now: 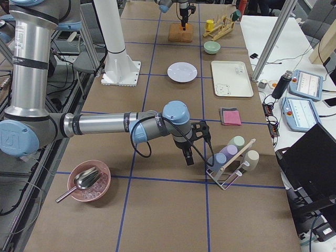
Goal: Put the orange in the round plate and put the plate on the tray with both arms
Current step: 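Carry the orange with the left gripper over the white plate and lower it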
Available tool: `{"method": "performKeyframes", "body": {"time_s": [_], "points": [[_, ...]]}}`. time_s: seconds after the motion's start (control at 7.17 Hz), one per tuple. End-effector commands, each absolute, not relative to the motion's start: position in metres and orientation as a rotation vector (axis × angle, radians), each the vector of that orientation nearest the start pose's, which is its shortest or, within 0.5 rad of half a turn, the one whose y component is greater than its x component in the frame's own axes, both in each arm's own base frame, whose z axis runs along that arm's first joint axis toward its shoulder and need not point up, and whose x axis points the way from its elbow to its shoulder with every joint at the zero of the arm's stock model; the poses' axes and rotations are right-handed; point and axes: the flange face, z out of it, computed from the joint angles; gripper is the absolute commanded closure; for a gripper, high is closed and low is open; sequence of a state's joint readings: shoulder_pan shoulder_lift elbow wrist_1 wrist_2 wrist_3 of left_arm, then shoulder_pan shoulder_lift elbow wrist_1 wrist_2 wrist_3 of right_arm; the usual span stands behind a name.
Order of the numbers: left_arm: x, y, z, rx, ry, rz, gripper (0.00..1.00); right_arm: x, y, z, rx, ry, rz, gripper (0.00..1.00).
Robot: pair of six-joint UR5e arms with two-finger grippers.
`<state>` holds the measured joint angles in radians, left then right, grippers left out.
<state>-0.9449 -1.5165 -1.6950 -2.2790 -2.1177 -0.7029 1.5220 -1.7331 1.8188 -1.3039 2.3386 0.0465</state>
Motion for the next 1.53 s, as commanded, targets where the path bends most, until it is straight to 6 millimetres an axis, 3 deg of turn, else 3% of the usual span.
{"method": "performKeyframes", "body": {"time_s": [0.0, 0.14, 0.28, 0.42, 0.56, 0.7, 0.84, 1.12, 1.4], "points": [[0.237, -0.473, 0.488, 0.261, 0.87, 0.111, 1.0, 0.047, -0.424, 0.597, 0.277, -0.737, -0.129, 0.0], [0.218, -0.479, 0.472, 0.302, 0.883, 0.096, 1.0, 0.048, -0.413, 0.605, 0.268, -0.729, -0.118, 0.0], [0.213, -0.475, 0.439, 0.327, 0.902, 0.102, 1.0, 0.048, -0.408, 0.609, 0.259, -0.735, -0.114, 0.0], [0.213, -0.473, 0.408, 0.286, 0.878, 0.082, 1.0, 0.048, -0.406, 0.61, 0.257, -0.736, -0.119, 0.0], [0.23, -0.491, 0.372, 0.252, 0.857, 0.075, 1.0, 0.048, -0.407, 0.608, 0.262, -0.738, -0.119, 0.0], [0.266, -0.498, 0.333, 0.21, 0.836, 0.072, 1.0, 0.047, -0.409, 0.609, 0.259, -0.739, -0.115, 0.0], [0.327, -0.493, 0.298, 0.178, 0.809, 0.081, 1.0, 0.047, -0.414, 0.607, 0.263, -0.741, -0.113, 0.0], [0.447, -0.499, 0.225, 0.127, 0.831, 0.016, 1.0, 0.047, -0.415, 0.605, 0.265, -0.742, -0.113, 0.0], [0.526, -0.512, 0.165, 0.112, 0.828, -0.033, 1.0, 0.046, -0.414, 0.604, 0.262, -0.755, -0.113, 0.0]]}}
